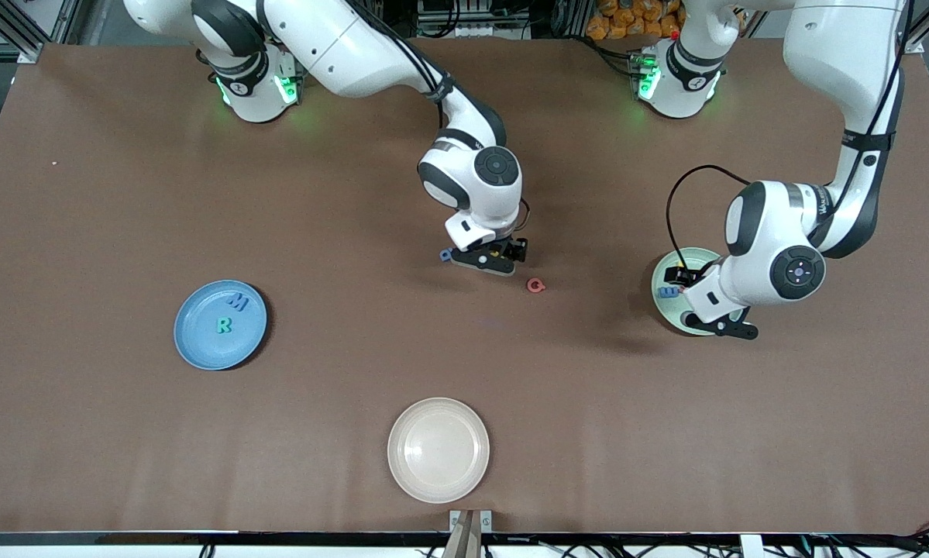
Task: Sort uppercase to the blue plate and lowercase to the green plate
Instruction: 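Carry the blue m to the green plate and open the left gripper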
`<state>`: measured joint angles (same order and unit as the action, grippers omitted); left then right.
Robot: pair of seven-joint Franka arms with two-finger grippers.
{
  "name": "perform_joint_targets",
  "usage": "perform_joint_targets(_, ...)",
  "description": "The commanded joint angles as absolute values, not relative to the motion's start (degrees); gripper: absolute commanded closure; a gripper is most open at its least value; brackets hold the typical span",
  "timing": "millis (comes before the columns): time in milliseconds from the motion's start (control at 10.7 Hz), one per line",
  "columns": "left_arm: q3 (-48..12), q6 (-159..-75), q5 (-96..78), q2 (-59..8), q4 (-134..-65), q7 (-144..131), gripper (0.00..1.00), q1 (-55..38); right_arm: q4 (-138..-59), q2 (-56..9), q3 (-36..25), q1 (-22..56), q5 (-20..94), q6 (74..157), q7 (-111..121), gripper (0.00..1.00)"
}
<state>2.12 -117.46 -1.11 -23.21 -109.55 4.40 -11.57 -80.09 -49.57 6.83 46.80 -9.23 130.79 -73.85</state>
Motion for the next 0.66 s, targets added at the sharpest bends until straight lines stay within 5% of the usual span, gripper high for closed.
perform_joint_targets(0, 1.5, -117.16, -0.43, -20.66, -109.86, 3.17, 0.0, -11.95, -78.22, -50.45, 6.59, 47.9, -9.67, 130.34, -77.51, 0.1)
perform_joint_targets(375, -1.22, -117.16, -0.44, -20.04, -109.51, -2.01, 0.0, -12.66, -78.4, -51.06, 6.86, 49.13, -9.67, 130.96, -80.07, 0.23)
perform_joint_targets(562, -2.02, -117.25, -0.53, -19.87, -109.34, -2.2, 0.0, -12.83, -78.4, -51.5, 6.86, 49.3, -9.67, 131.04, -79.89, 0.37)
